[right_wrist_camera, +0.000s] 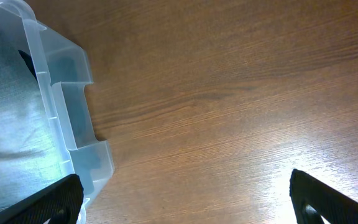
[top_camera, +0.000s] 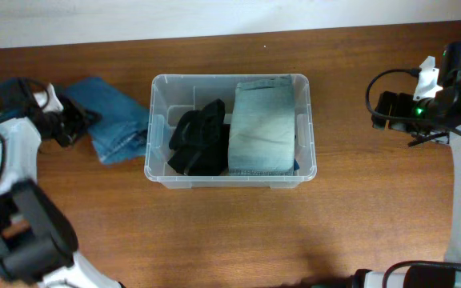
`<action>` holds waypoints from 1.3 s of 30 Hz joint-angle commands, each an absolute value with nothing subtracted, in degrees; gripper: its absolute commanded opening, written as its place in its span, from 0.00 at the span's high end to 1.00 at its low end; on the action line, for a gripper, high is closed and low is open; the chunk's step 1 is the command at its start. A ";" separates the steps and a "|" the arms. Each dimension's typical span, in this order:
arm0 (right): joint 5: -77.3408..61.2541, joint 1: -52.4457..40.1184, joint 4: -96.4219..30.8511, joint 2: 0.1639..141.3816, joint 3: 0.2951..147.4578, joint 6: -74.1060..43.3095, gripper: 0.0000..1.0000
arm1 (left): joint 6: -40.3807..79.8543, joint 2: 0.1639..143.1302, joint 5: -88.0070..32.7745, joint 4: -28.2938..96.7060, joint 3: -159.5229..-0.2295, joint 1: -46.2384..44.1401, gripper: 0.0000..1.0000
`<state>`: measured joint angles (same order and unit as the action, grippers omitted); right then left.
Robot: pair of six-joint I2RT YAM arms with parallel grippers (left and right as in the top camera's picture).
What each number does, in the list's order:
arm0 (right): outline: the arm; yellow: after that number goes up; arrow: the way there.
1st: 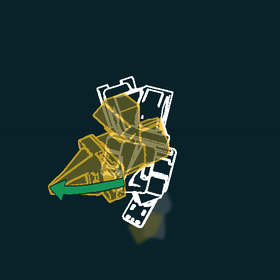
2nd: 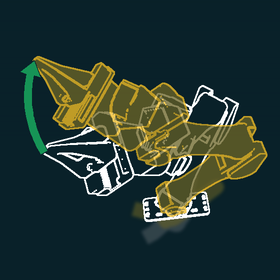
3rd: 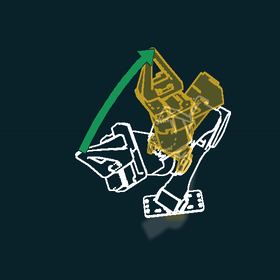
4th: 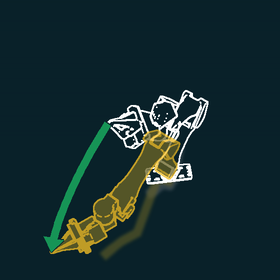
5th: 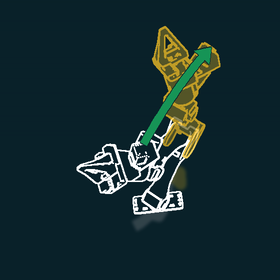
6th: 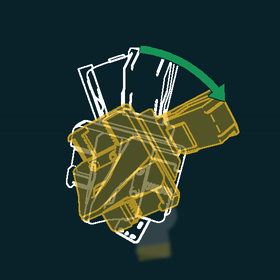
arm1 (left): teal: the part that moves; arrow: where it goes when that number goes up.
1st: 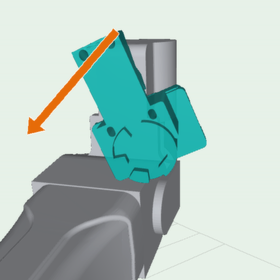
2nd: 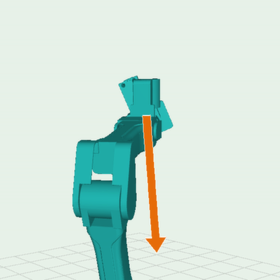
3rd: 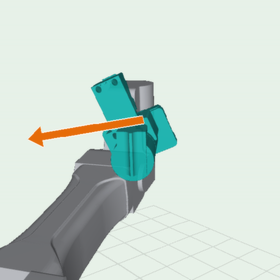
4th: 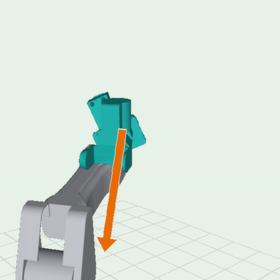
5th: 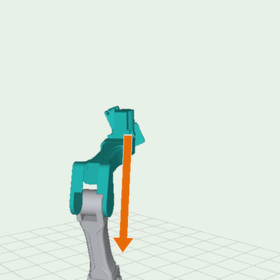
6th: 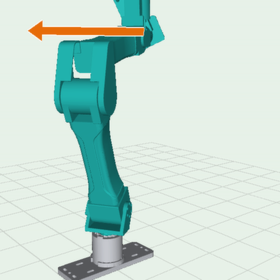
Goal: Pack container
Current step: 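Lay the blue jeans into the bin's left half, release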
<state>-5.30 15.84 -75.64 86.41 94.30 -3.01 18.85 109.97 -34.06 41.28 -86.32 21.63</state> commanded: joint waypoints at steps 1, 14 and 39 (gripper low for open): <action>-4.40 16.16 -75.61 86.41 94.72 -3.44 0.02 | 17.72 92.79 -39.64 38.20 -89.10 20.03 0.99; -4.43 16.16 -75.68 86.41 94.72 -3.44 0.02 | 11.07 87.18 -28.69 47.16 -89.03 -9.04 0.99; -4.38 16.16 -75.66 86.56 94.72 -3.44 0.02 | 1.06 98.70 -13.04 48.42 -107.39 -5.89 0.94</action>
<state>-5.15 15.84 -75.68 86.41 94.30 -3.01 1.50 99.94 -12.80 50.46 -105.71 -3.77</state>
